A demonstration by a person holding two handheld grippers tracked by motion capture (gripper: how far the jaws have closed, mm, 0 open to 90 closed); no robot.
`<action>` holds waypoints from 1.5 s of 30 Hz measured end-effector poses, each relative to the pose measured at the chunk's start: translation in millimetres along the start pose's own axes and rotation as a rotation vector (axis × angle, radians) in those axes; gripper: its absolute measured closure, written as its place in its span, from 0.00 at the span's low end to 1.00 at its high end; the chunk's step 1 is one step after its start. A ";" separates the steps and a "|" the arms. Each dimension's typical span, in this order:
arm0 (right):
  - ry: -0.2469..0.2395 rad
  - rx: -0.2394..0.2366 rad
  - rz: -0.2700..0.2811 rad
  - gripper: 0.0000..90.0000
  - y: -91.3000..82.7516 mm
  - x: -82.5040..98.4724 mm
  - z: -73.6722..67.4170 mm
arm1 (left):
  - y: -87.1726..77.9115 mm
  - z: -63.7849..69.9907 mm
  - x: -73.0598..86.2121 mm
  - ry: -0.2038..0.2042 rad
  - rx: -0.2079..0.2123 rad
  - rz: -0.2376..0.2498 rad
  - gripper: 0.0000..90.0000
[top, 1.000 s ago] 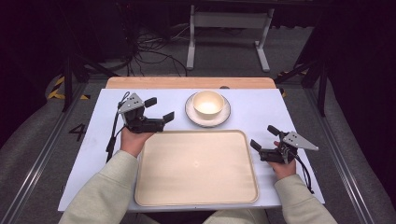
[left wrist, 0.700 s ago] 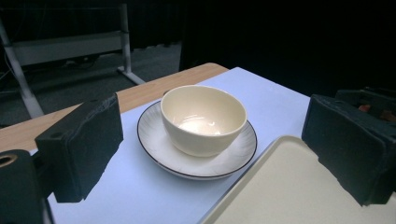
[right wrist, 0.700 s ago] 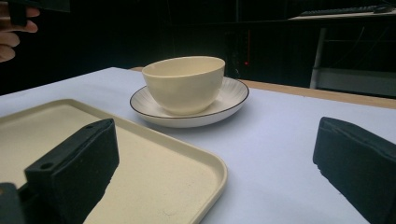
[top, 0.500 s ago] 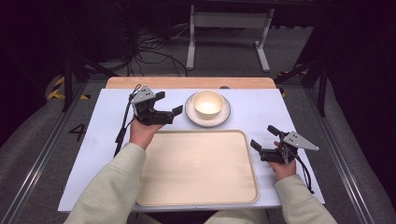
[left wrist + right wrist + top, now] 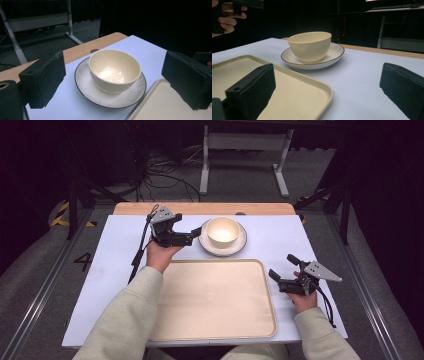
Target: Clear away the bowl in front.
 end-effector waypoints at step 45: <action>0.031 0.002 0.015 0.00 -1.1 -0.3 0.8 | 81.6 -27.7 -9.6 -0.223 -0.102 -0.276 0.21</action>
Point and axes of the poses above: each handheld gripper's, and its own axes: y roughly forward along the jaws, x roughly out of its underside, z roughly to its right, the point moved 8 cm from there along y, roughly forward along the jaws, and after that the axes turned 12 degrees about -z, right-handed, at the moved point
